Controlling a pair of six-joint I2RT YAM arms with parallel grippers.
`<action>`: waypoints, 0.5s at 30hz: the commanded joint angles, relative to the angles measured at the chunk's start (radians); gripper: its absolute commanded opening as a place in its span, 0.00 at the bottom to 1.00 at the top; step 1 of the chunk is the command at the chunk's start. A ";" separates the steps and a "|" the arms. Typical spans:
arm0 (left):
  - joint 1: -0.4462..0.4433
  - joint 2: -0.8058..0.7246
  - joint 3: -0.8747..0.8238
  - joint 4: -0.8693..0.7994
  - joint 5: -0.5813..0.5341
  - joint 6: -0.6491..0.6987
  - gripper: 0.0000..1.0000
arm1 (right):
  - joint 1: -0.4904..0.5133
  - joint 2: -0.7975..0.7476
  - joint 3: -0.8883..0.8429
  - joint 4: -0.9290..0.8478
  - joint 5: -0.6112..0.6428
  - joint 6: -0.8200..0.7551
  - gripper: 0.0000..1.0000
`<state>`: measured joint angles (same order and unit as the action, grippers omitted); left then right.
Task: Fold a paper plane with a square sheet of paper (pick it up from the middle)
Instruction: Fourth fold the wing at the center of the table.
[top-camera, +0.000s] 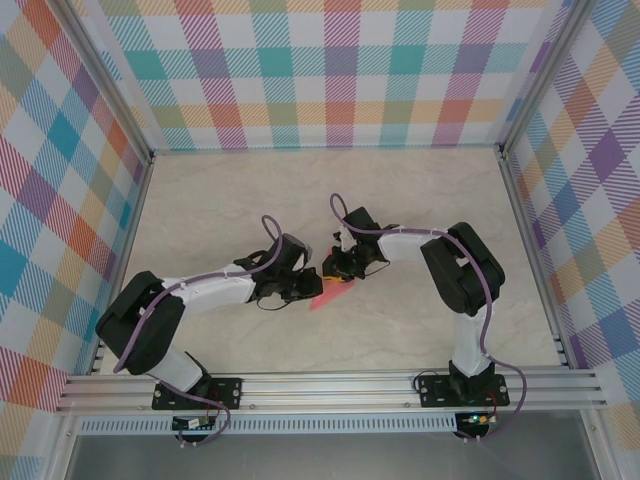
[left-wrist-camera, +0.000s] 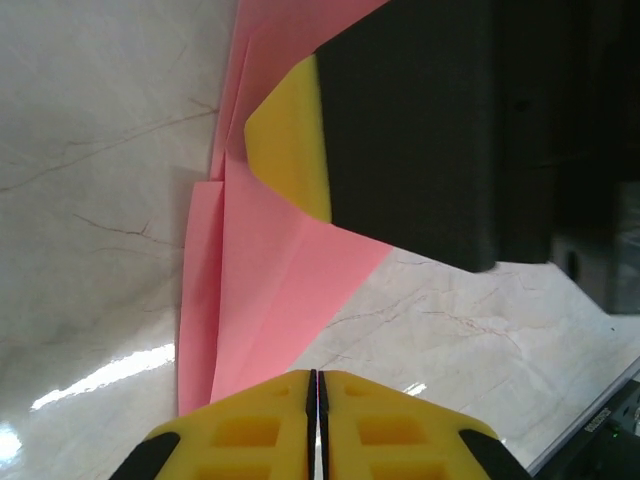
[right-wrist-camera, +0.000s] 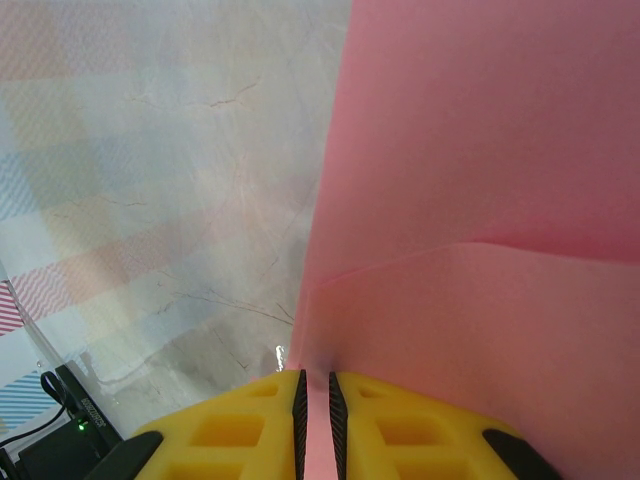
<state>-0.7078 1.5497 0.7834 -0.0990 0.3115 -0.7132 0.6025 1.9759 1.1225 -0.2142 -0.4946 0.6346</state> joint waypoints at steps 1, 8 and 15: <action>0.028 0.036 -0.009 0.095 0.077 -0.057 0.11 | 0.005 0.083 -0.044 -0.124 0.123 -0.022 0.18; 0.038 0.078 -0.029 0.151 0.142 -0.078 0.10 | 0.005 0.086 -0.047 -0.122 0.123 -0.022 0.18; 0.042 0.098 -0.064 0.127 0.130 -0.076 0.11 | 0.006 0.091 -0.049 -0.120 0.122 -0.023 0.18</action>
<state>-0.6819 1.6287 0.7509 0.0299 0.4297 -0.7750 0.6025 1.9759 1.1225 -0.2142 -0.4946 0.6346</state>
